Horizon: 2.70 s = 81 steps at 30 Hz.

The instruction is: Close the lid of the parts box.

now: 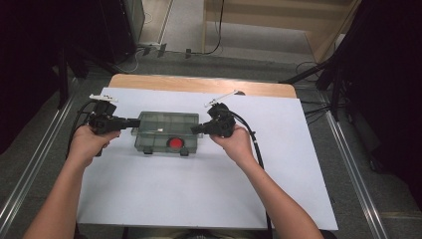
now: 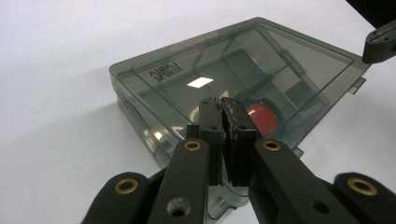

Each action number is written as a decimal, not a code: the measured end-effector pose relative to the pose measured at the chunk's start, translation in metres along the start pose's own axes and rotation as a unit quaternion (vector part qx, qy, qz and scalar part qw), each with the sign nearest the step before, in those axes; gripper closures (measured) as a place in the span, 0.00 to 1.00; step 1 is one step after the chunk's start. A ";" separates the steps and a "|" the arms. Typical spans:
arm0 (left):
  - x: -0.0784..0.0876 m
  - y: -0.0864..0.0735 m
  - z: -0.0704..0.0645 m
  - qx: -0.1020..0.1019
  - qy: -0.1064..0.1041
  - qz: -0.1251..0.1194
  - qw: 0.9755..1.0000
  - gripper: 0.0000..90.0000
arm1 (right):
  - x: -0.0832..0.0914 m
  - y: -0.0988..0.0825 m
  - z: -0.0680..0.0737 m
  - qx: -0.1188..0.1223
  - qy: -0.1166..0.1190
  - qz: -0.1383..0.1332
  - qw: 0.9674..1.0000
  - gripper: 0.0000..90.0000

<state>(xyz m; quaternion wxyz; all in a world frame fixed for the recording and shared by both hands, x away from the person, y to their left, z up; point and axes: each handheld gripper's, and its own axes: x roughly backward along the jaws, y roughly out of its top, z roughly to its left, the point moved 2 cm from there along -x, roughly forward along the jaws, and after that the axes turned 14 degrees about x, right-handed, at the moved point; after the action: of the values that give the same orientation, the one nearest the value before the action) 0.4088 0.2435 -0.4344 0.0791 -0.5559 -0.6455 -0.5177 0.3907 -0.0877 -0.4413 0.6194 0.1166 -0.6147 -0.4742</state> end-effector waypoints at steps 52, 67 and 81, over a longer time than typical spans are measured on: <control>-0.015 -0.035 0.005 -0.017 -0.003 0.016 1.000 0.95 | -0.028 -0.027 0.000 -0.004 -0.009 0.021 1.000 1.00; -0.019 -0.039 0.003 -0.032 0.002 0.022 0.999 0.95 | -0.033 -0.034 -0.005 -0.017 0.003 0.011 1.000 1.00; -0.014 -0.034 -0.025 -0.046 -0.015 0.018 0.999 0.51 | -0.022 -0.026 0.007 0.020 -0.007 -0.009 1.000 0.55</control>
<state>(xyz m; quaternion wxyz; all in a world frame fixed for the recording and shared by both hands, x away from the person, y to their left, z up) 0.3753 0.2210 -0.4525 0.0530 -0.5779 -0.6125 -0.5367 0.3771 -0.0823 -0.4733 0.6081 0.1308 -0.6276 -0.4683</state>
